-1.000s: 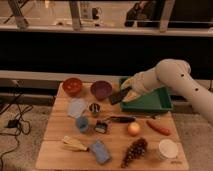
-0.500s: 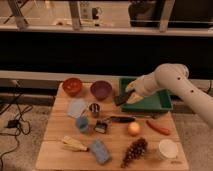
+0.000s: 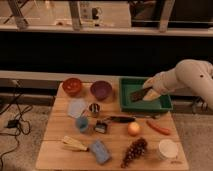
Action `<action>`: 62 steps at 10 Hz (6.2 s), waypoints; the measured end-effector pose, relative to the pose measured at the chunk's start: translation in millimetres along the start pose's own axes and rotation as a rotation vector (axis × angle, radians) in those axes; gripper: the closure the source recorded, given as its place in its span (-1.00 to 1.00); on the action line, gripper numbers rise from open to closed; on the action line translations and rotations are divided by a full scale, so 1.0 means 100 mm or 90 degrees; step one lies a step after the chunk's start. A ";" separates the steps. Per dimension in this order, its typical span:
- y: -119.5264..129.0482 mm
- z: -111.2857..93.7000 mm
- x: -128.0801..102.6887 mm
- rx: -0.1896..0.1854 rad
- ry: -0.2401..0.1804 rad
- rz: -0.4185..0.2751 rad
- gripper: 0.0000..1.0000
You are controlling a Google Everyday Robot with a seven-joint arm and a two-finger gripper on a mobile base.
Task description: Place eraser in paper cup
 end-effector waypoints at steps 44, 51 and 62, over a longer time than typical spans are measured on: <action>2.45 -1.19 1.19 -0.100 0.023 0.041 0.95; 2.62 -1.03 0.49 -0.176 -0.084 -0.017 0.95; 2.26 -0.39 0.48 -0.173 -0.083 -0.050 0.95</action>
